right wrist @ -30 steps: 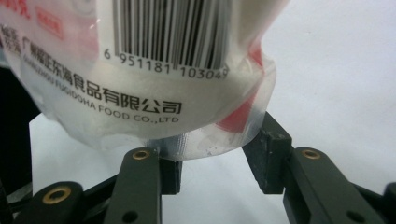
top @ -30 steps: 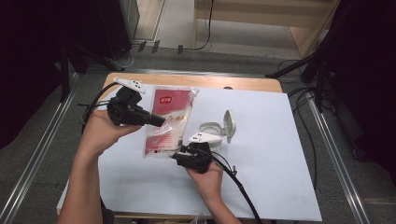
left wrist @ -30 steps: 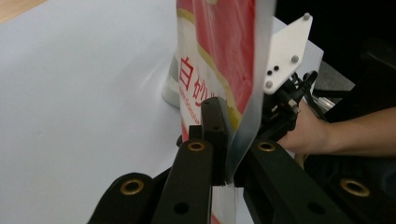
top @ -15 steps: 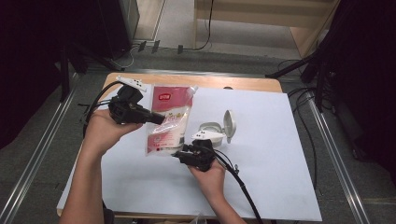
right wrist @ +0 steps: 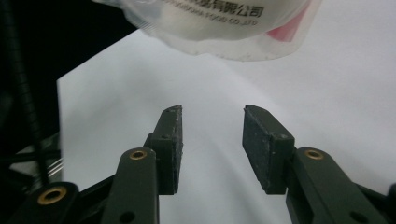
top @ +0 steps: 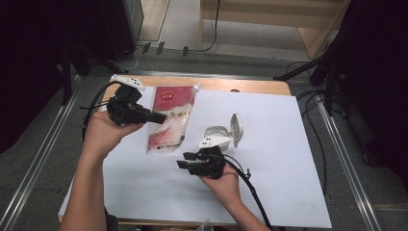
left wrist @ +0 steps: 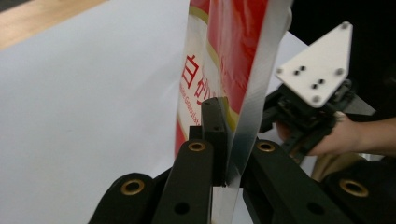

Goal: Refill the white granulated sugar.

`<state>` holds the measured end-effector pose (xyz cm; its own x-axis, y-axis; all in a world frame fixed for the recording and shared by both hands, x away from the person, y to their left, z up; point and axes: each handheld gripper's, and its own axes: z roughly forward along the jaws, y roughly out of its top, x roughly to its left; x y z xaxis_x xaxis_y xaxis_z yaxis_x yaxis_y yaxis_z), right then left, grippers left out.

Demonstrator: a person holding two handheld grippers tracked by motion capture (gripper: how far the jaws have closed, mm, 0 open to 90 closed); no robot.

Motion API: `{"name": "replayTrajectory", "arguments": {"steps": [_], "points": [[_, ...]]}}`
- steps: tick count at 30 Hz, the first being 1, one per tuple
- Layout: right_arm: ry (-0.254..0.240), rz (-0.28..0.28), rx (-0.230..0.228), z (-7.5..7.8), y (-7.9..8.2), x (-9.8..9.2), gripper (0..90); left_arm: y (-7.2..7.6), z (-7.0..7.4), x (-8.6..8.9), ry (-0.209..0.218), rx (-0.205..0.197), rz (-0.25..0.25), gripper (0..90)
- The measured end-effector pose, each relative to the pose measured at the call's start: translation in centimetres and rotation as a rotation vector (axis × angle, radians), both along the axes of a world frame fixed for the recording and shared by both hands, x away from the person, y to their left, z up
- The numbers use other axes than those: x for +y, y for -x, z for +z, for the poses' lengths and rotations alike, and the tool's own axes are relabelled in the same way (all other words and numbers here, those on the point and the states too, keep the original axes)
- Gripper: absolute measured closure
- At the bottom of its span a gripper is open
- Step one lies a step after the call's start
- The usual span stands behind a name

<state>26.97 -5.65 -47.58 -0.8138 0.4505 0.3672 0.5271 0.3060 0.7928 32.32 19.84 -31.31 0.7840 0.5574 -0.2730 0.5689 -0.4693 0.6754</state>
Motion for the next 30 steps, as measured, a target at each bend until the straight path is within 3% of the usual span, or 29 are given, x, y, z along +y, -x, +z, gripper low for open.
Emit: {"name": "replayTrajectory", "arguments": {"steps": [8,12,14,16,19,22,27,30], "points": [[-0.014,0.065,-0.012,1.4,0.4,-2.3,56.4,-1.1,-1.0,-0.1,-0.048,-0.021,0.068,90.0],[-0.011,0.084,-0.017,1.8,0.7,-3.7,55.1,-2.1,-2.3,0.5,-0.016,0.013,0.093,90.0],[0.013,0.09,-0.055,2.0,1.0,-4.5,55.2,-2.5,-3.1,1.0,0.005,0.027,0.108,90.0],[0.012,0.092,-0.065,2.2,1.1,-5.1,55.2,-2.9,-3.6,1.2,0.006,0.032,0.122,90.0],[-0.004,0.096,-0.048,2.5,1.0,-6.1,53.1,-3.4,-4.4,1.2,-0.029,0.014,0.16,90.0],[-0.012,0.116,-0.061,2.5,0.8,-7.4,51.5,-3.9,-5.1,1.2,-0.053,-0.005,0.198,90.0],[0.011,0.103,-0.078,2.5,0.4,-9.1,52.4,-4.8,-6.0,1.2,-0.024,-0.021,0.239,90.0],[0.02,0.098,-0.091,2.5,0.5,-9.9,52.7,-5.3,-6.1,0.7,0.01,-0.012,0.227,90.0]]}}
